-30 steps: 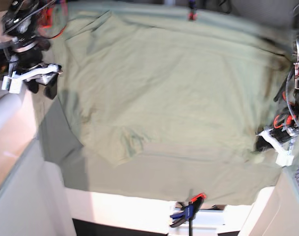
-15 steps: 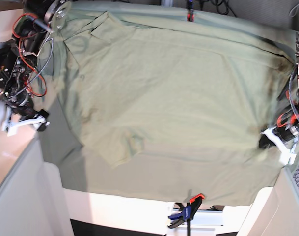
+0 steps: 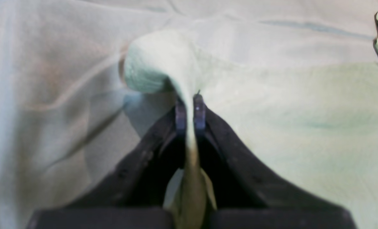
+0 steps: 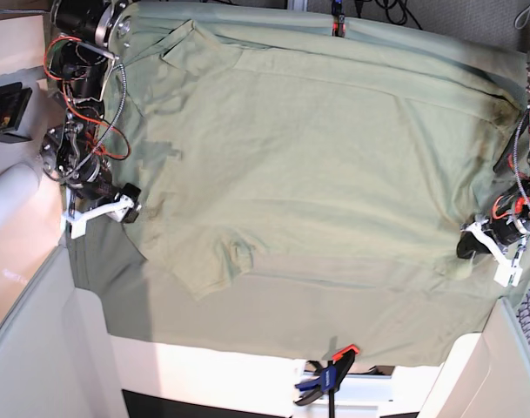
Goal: Fold the T-shirt properly
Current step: 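Pull the grasped edge with both grippers across the shirt body, then fold the shirt edge over with both grippers toward the collar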
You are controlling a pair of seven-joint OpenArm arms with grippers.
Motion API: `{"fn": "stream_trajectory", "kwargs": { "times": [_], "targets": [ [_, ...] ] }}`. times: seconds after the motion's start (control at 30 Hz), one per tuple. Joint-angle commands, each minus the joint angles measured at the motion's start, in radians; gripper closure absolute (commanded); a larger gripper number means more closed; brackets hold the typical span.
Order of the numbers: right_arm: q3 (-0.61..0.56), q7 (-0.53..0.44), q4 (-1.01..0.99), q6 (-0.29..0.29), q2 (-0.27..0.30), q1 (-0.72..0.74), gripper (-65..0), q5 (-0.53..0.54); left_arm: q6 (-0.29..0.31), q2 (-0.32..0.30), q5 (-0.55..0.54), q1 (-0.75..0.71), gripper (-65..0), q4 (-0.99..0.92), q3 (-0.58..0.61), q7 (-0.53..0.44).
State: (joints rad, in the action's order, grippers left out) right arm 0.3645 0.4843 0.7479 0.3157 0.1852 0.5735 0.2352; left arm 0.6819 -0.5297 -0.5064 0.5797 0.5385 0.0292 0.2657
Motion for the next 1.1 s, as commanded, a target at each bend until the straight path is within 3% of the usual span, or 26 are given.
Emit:
{"fn": "stream_trajectory", "kwargs": {
  "times": [0.0,0.23,0.27,0.3,0.4,0.57,0.77,1.07],
  "targets": [
    [-0.011,0.02,0.025,0.006,-0.008,0.019,-36.5,0.008,0.016,-0.019,-0.014,0.027,0.0,0.016,-0.003,-0.014],
    [-0.02,0.021,0.06,0.01,-0.025,0.039,-36.3,0.004,0.016,-0.02,-0.013,0.019,0.0,0.016,-0.003,-0.014],
    [-0.02,0.019,0.06,0.01,-0.025,0.039,-33.8,-0.008,0.016,-0.02,-0.013,0.019,0.0,0.016,-0.003,-0.014],
    [-0.02,0.019,0.06,0.009,-0.025,0.038,-27.5,-0.029,0.016,-0.02,-0.013,0.019,0.0,0.016,-0.003,-0.014],
    [-0.02,0.004,0.06,0.01,-0.018,0.038,0.0,-0.079,0.016,-0.02,-0.014,0.019,0.0,0.016,-0.003,-0.014],
    [-0.02,0.034,0.101,0.011,0.011,0.03,0.0,-0.072,0.016,-0.042,-0.06,0.018,0.0,0.016,-0.003,0.009],
    [-0.02,0.097,0.315,0.03,0.054,-0.09,0.0,0.018,0.016,-0.103,-0.18,-0.01,0.0,0.052,-0.003,0.188],
    [-0.019,0.149,0.564,0.04,0.103,-0.311,0.0,0.105,0.016,-0.186,-0.335,-0.252,0.0,0.406,-0.003,0.322]
  ]
}}
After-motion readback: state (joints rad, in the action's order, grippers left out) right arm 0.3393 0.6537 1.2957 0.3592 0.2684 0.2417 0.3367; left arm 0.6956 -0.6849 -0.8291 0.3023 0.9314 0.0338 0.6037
